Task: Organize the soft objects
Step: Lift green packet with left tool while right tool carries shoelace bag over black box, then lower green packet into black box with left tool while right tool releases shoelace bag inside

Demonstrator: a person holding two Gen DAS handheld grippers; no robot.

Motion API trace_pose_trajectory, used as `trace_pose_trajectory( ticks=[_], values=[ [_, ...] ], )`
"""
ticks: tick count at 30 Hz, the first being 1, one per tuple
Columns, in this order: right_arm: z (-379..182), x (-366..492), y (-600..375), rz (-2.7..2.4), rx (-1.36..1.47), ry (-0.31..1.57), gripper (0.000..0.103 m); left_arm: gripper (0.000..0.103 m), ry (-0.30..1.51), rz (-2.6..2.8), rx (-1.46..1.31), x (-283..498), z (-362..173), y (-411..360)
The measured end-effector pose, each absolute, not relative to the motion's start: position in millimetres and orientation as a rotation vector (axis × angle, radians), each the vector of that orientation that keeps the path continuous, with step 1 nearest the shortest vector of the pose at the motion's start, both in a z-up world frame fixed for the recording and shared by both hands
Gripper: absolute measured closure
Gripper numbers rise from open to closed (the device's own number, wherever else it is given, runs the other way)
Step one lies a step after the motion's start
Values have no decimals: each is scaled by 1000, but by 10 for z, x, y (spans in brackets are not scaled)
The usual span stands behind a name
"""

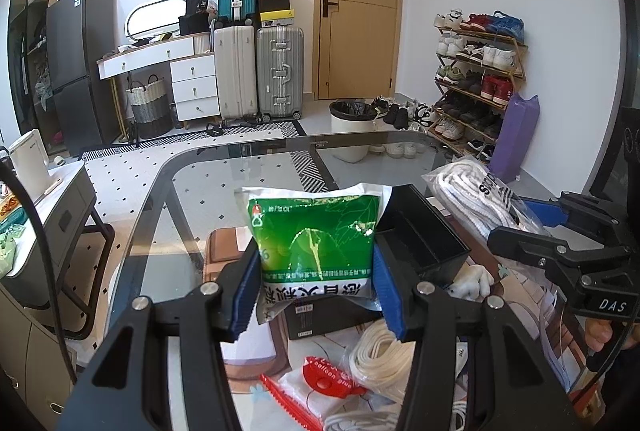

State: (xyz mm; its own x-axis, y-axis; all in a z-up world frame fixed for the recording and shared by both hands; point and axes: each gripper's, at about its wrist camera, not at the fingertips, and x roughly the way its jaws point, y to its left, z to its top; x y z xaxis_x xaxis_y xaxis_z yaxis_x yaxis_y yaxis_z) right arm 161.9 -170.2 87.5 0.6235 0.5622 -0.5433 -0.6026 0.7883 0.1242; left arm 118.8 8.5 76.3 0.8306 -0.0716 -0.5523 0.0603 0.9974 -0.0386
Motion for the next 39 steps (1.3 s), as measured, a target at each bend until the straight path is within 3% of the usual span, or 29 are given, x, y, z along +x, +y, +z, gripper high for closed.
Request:
trace_pose_trajectory(
  ticks=[39],
  values=[
    [480,2450,-1206,693,-170,730,55,52,730,-84,30,1859,419,-4]
  ],
)
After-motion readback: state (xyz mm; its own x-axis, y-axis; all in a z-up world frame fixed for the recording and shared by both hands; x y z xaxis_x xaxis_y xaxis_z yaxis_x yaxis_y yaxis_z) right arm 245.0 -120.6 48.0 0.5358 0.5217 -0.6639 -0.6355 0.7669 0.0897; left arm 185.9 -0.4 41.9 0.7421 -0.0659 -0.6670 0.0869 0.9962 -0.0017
